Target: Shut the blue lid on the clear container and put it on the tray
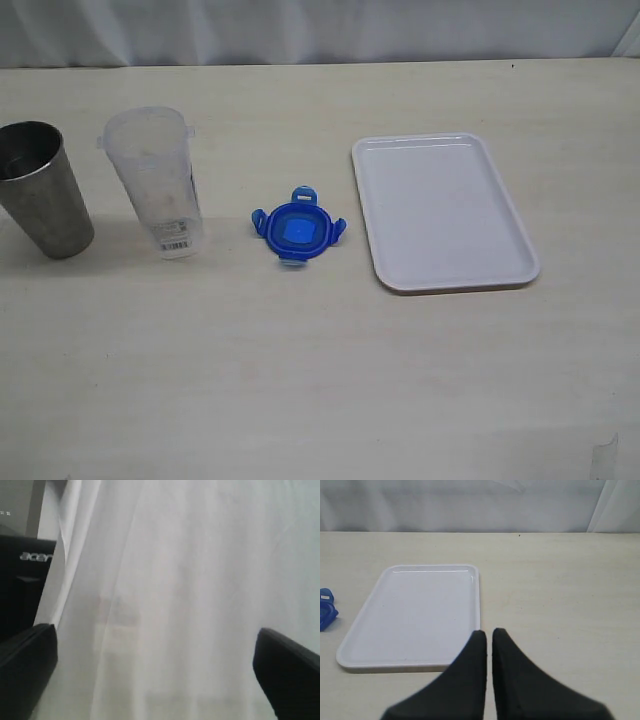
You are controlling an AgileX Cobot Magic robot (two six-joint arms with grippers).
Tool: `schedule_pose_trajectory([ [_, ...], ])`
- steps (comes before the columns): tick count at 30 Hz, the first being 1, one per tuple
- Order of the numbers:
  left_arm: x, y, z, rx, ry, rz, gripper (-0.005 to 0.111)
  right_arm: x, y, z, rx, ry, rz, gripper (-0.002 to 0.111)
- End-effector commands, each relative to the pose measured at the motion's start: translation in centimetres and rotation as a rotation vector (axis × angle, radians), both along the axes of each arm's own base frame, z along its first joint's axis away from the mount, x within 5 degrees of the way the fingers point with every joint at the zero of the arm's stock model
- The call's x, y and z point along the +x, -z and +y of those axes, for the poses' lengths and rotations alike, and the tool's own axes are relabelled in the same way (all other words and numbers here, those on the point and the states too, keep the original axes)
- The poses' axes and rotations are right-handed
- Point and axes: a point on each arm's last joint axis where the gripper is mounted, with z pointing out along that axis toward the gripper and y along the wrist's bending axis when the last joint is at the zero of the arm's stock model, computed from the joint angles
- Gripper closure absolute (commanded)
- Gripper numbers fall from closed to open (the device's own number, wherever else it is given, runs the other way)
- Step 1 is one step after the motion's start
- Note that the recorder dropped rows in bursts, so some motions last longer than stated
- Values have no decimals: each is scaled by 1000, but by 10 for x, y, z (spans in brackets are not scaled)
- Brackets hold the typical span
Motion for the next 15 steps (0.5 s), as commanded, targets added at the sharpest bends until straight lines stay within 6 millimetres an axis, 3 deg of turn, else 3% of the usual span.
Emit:
schedule_pose_trajectory([
  [1,20,13,-6,83,39,119,3,0,0,0,-3,-3,-6,104],
  [15,55,49,-9,118,74,374,3,0,0,0,-3,-3,-6,104],
])
